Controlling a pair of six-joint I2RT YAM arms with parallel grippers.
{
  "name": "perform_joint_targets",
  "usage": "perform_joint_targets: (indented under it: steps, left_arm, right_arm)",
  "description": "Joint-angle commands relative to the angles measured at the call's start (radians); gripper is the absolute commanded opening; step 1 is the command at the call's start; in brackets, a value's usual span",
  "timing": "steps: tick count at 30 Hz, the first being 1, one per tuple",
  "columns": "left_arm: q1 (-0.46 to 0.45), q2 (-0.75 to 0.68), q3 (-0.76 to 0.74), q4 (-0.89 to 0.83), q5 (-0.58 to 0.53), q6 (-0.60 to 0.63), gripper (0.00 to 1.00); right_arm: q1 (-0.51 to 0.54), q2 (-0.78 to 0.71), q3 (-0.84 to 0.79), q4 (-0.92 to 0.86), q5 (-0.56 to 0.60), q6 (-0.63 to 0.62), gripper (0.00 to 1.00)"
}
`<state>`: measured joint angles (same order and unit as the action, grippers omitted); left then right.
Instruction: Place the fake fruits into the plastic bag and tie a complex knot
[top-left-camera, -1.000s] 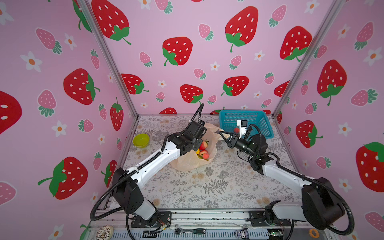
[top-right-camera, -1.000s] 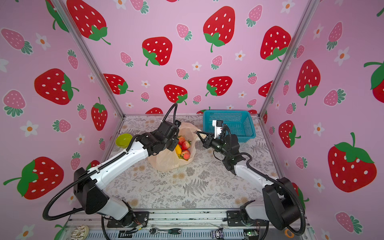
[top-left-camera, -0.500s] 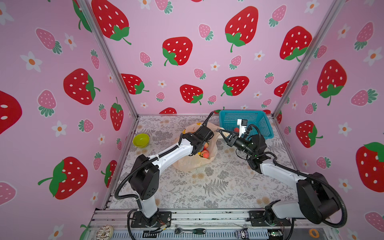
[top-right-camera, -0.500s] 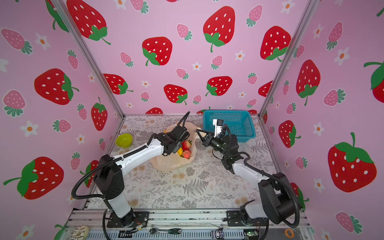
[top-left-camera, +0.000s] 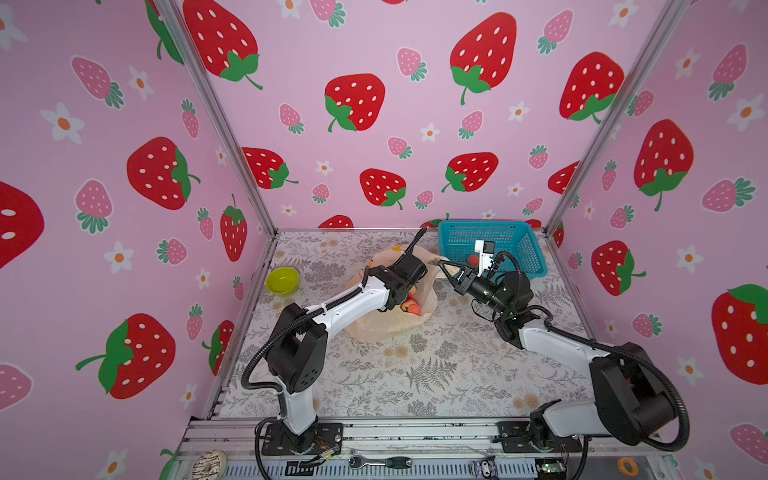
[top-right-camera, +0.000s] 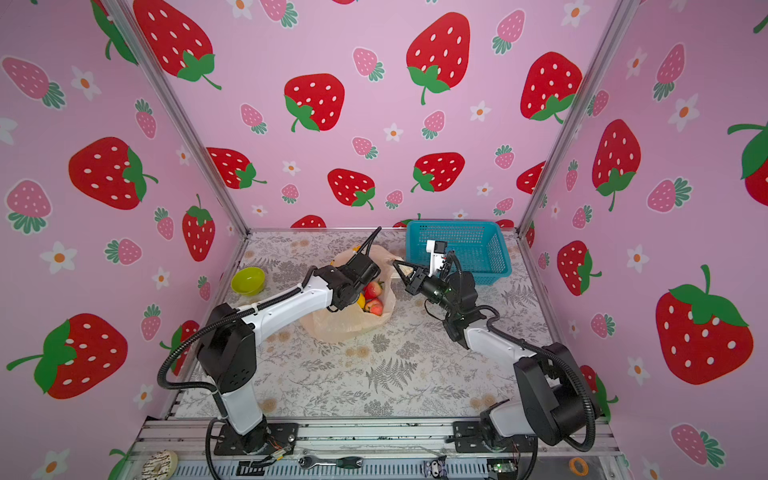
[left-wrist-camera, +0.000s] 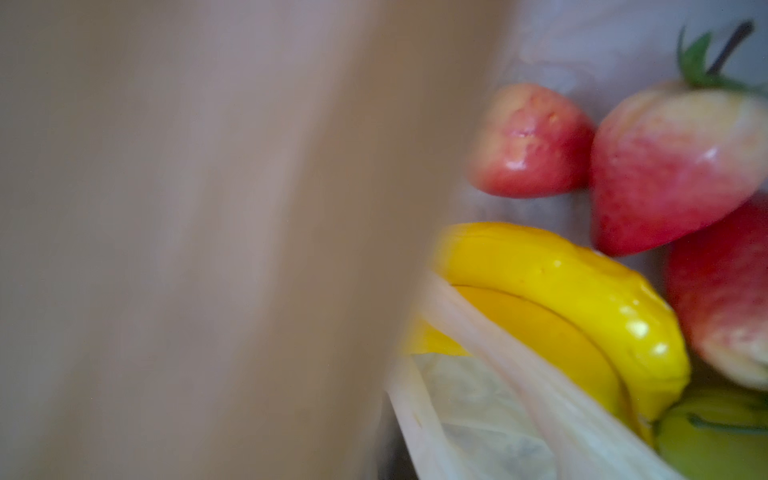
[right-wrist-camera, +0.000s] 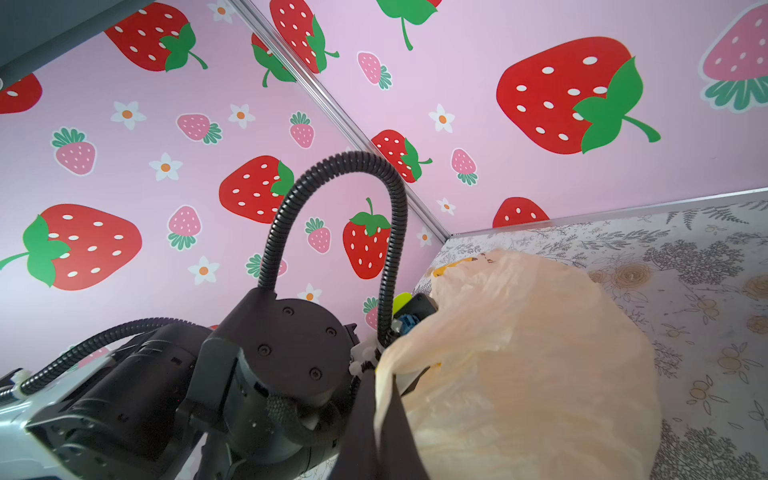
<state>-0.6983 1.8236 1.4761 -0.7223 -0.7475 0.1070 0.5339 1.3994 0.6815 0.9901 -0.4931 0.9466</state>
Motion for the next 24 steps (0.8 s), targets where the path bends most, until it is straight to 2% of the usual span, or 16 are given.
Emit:
perform_joint_targets:
  steps: [1,6,14,24]
  left_arm:
    - [0.005,-0.05,0.018,-0.032,0.016,-0.03,0.0]
    - [0.009,-0.154,-0.006,0.011,0.143,-0.066,0.0]
    - [0.073,-0.34,-0.092,0.107,0.366,-0.158,0.0]
    - [0.18,-0.434,-0.072,0.156,0.687,-0.269,0.0]
  right_arm:
    - [-0.003,-0.009,-0.004,0.061,0.023,0.022,0.0]
    - [-0.003,-0.048,-0.019,0.036,0.071,-0.003,0.0]
    - [-0.002,-0.132,-0.011,-0.034,0.166,-0.084,0.0]
    - [0.006,-0.203,0.039,-0.094,0.203,-0.121,0.0]
